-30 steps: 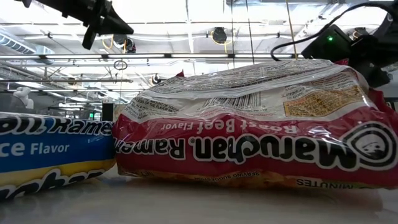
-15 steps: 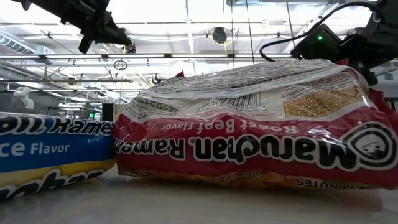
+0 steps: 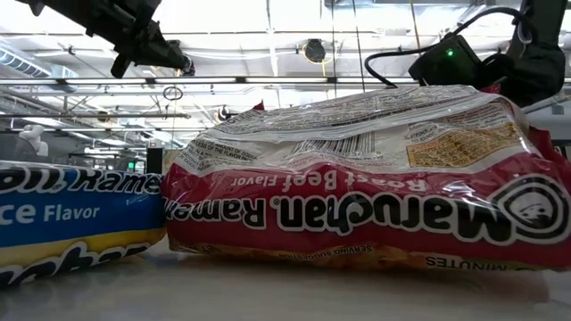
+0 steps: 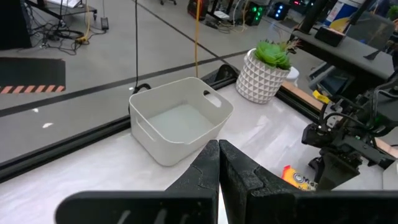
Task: Sort Maruchan noodles
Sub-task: Put the right orange noodle pack into the gray bin
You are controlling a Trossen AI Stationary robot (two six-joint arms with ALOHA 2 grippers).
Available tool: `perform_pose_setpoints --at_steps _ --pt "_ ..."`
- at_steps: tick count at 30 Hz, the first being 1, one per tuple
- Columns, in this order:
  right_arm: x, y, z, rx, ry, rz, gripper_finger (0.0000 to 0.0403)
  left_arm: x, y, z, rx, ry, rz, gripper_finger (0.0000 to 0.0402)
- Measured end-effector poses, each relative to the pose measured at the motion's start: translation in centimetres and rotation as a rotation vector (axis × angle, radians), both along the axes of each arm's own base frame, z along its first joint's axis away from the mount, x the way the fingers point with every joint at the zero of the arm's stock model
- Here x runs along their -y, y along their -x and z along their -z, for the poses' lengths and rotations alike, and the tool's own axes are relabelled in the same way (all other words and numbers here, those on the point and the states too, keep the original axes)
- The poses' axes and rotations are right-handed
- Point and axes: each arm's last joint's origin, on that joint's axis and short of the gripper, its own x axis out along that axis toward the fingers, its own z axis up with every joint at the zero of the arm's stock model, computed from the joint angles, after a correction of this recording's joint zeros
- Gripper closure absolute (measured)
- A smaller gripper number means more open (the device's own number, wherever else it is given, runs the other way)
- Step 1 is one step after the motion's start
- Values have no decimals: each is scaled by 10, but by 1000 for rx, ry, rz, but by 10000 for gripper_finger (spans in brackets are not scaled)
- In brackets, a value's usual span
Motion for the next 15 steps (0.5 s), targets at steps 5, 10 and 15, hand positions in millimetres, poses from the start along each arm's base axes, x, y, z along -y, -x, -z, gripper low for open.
perform_pose_setpoints --at_steps 5,10,15 --pt "1 -1 -2 19 18 22 367 0 0 0 -4 -7 3 396" --pt "1 -2 -4 46 21 21 376 0 0 0 -20 -29 11 396" --pt "1 -5 -9 109 28 21 377 0 0 0 -19 -27 10 396"
